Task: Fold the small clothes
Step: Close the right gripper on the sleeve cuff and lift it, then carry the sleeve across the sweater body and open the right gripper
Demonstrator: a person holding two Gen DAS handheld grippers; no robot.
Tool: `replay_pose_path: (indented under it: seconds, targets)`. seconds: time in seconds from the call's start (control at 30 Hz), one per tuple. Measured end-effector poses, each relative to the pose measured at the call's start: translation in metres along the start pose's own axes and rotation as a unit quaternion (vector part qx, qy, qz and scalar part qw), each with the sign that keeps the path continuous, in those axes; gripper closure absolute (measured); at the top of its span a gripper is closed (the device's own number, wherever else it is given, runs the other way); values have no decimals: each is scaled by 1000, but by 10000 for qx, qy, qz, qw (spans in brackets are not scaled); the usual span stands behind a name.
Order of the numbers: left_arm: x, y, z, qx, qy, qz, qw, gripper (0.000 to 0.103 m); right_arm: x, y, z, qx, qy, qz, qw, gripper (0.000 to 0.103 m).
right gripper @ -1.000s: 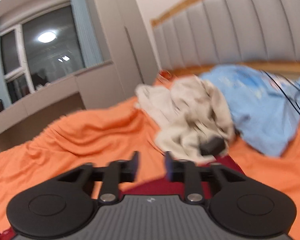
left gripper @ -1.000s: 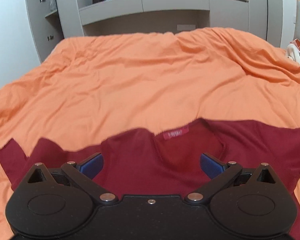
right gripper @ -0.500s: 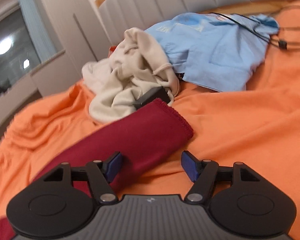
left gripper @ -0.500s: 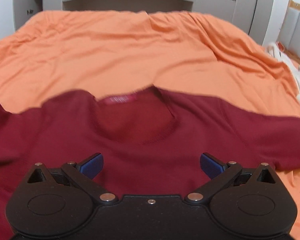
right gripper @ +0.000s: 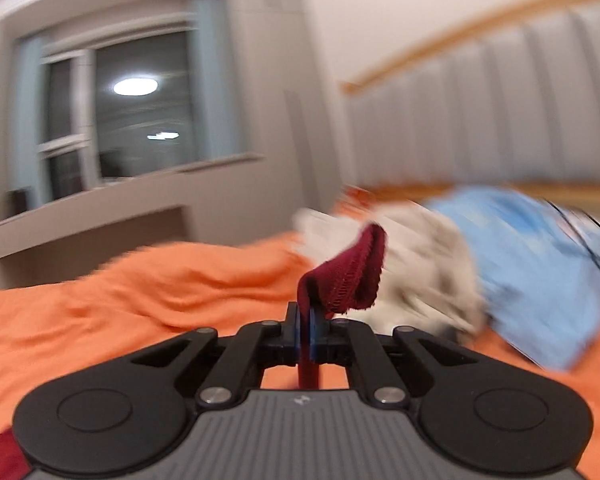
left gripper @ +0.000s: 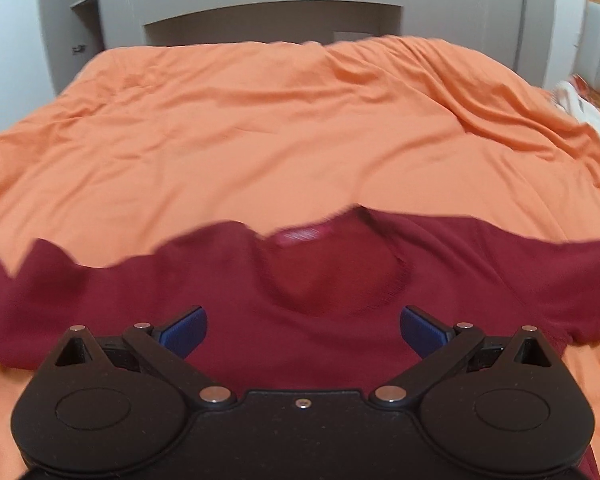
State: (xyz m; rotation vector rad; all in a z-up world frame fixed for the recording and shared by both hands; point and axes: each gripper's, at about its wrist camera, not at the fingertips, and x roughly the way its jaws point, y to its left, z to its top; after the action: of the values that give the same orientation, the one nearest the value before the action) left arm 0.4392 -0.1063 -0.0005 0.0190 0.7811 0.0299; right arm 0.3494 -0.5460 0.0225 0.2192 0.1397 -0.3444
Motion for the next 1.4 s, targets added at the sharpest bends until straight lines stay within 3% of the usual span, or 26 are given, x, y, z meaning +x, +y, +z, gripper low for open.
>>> replay_pose_path:
  seconds: [0.2, 0.4, 0.6, 0.73, 0.87, 0.9, 1.0, 1.1, 1.23, 1.4]
  targets:
    - [-35, 60, 18, -489, -291, 72, 9984, 0, -18, 124, 20, -530, -13, 1363, 9892, 98]
    - [-52, 119, 21, -884, -429, 300, 9947, 0, -31, 234, -20, -782, 426, 2357, 9677, 98]
    - [-43, 155, 7, -1021, -489, 279, 9932, 0, -52, 316, -94, -1082, 1215, 2782, 9466, 98]
    - [-31, 158, -7, -909, -493, 281, 9942, 0, -74, 347, -137, -1854, 1511, 3038, 9222, 98]
    - [-19, 150, -14, -871, -442, 196, 9950, 0, -91, 359, -160, -2402, 1931, 3247, 8942, 94]
    - [-18, 148, -15, -892, -444, 165, 9949, 0, -92, 357, -160, -2441, 2036, 3332, 8877, 87]
    - [-10, 137, -17, -967, -404, 80, 9945, 0, -88, 341, -153, -2453, 2221, 3470, 8776, 45]
    - [2, 122, -21, -941, -334, -54, 9950, 0, -86, 310, -136, -2546, 2106, 3354, 8823, 23]
    - [18, 99, -29, -821, -272, -79, 9962, 0, -65, 257, -111, -2466, 1949, 2810, 9068, 0]
    - [39, 81, -45, -449, -128, 240, 9986, 0, -10, 193, -100, -1765, 2065, 1933, 9428, 0]
